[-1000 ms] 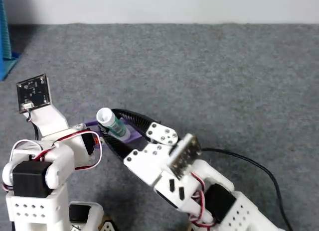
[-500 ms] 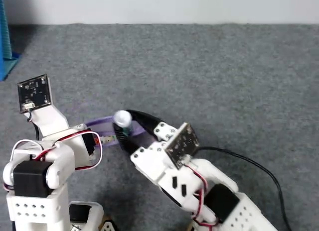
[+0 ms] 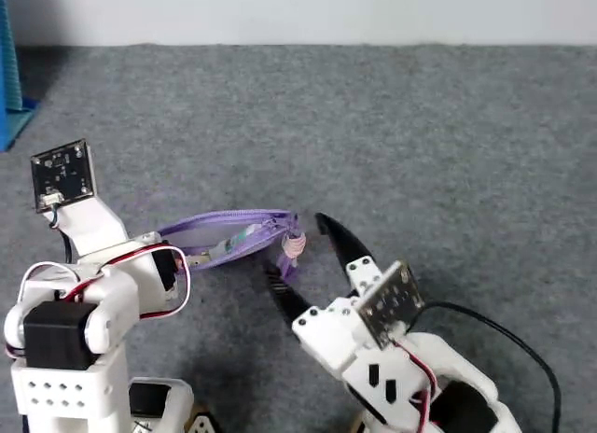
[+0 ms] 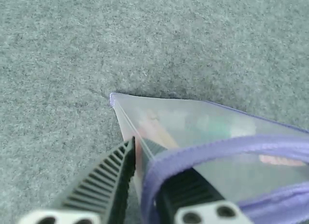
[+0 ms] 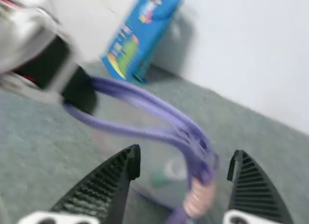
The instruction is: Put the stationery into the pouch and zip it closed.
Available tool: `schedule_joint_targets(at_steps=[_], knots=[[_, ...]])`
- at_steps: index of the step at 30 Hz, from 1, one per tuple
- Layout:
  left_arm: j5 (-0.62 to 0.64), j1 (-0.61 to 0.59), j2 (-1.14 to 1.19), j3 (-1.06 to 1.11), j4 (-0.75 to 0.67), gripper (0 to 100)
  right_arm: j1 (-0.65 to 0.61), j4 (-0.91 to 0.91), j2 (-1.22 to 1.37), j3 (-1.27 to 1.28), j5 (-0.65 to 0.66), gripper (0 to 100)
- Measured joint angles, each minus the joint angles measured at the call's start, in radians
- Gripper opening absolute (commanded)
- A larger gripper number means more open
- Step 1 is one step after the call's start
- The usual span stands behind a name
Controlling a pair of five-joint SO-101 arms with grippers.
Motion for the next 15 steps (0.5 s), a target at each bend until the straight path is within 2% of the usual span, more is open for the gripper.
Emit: schedule_joint_targets(at_steps=[3, 11, 15], knots=[[0.000, 0.000, 0.000, 0.000, 0.000, 1, 0.061, 0.020, -0.003, 0.038, 0.000, 28.8], [0.000, 0.000, 0.000, 0.000, 0.000, 1, 0.091, -0.015, 0.003, 0.193, 0.000, 28.5], [0.000, 0.000, 0.000, 0.000, 0.000, 1, 0.101, -0.137, 0.003, 0.279, 0.005, 18.4]])
